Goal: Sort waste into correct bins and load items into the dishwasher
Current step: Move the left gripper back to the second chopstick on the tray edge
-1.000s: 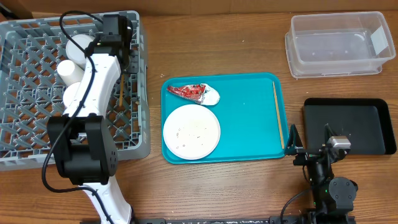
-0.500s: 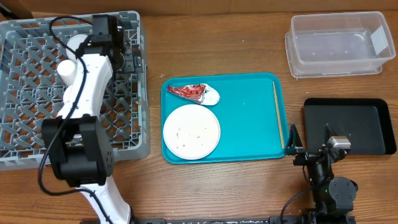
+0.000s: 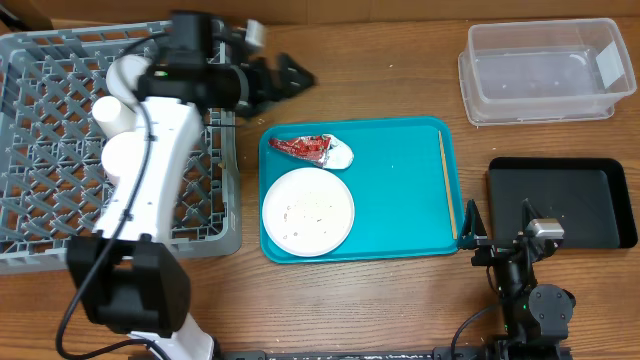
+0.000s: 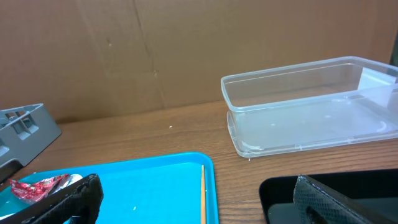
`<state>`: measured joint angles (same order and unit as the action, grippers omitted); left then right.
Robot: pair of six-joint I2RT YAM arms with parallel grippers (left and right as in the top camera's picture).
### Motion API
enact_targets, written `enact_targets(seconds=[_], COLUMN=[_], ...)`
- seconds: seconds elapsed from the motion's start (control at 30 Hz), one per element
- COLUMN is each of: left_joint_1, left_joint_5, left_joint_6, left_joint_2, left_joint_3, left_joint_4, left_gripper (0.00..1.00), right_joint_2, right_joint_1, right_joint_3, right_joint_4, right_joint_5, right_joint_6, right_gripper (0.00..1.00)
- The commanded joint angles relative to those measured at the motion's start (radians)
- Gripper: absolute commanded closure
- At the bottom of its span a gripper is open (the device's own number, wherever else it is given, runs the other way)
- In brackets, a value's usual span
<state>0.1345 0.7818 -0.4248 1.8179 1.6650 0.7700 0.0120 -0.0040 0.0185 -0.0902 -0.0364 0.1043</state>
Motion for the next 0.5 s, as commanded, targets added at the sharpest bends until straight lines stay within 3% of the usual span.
enact_targets(seconds=[0.0,0.3,0.47], left_joint_1=[0.177,0.615,0.751], left_joint_5=[-0.148,-0.874,-1.081], left_joint_6=[-0.124,-0.401,-0.481], left_joint_2=[0.000,0.023,0.085], left_joint_3=[0.007,0.007,0.007], left_joint_4=[0.000,-0.050,-0.095], left_gripper=[0.00,0.00,0.00], right_joint_2=[-0.002,-0.002,-0.002], right_joint_1=[0.003,0.003,0.003], right_joint_3=[-0.010,-0.010,-0.010], right_joint_4=[0.006,0.006,0.006], right_joint_5=[0.009,0.009,0.009], right_joint_6=[0.003,0.003,0.003], right_gripper=[0.00,0.00,0.00])
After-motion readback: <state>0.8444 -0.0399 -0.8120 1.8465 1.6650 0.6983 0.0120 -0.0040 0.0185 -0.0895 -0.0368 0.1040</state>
